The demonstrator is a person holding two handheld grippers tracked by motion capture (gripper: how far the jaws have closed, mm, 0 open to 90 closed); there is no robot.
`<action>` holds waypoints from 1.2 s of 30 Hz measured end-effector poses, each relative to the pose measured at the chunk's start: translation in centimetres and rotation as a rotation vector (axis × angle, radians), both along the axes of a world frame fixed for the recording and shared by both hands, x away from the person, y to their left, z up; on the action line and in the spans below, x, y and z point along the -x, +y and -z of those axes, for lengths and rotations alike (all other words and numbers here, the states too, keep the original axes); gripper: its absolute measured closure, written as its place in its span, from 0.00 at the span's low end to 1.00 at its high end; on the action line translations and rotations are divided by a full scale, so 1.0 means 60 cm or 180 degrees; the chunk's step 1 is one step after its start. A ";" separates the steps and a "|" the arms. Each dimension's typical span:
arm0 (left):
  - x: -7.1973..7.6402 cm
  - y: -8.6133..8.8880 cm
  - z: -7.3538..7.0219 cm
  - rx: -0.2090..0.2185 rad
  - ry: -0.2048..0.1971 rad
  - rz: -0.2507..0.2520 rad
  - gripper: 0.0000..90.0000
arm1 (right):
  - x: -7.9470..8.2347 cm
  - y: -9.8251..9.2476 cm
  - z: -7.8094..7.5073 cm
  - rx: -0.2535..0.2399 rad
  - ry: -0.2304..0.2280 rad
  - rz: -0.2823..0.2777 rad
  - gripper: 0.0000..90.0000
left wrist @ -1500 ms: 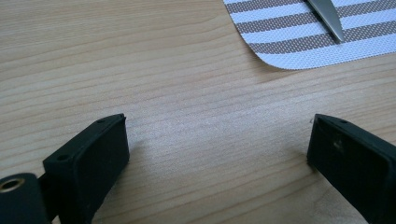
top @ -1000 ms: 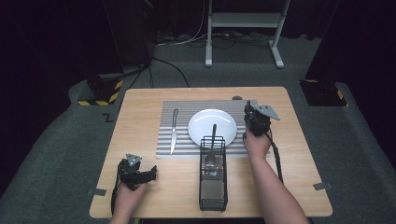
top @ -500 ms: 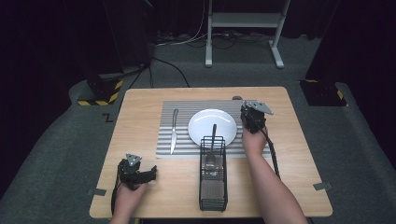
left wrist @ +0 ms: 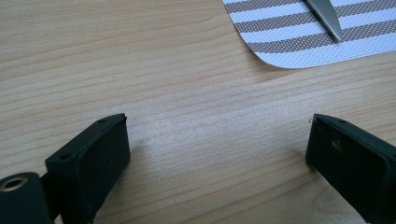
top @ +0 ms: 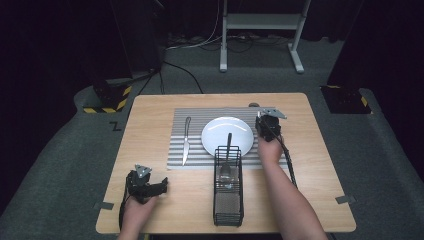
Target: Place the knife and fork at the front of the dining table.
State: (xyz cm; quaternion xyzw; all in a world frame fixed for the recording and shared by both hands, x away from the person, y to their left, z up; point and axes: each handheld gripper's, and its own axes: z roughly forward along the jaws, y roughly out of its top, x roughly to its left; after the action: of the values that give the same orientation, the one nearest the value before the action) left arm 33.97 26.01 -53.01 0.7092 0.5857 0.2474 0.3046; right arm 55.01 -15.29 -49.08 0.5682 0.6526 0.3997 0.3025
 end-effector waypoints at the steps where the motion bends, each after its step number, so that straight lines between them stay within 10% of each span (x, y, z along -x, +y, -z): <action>1: 0.000 0.000 0.000 -0.0001 0.0000 0.0001 0.07 | -0.002 0.001 0.002 0.0010 0.0045 0.0005 0.87; 36: 0.000 0.000 0.000 0.0000 0.0000 0.0000 0.07 | -0.023 -0.001 0.029 0.0001 0.0503 0.0067 0.86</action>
State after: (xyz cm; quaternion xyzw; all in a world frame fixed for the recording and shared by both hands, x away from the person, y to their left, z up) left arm 33.97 26.00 -53.01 0.7092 0.5857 0.2474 0.3046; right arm 56.36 -15.34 -50.84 0.6048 0.6684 0.3504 0.2543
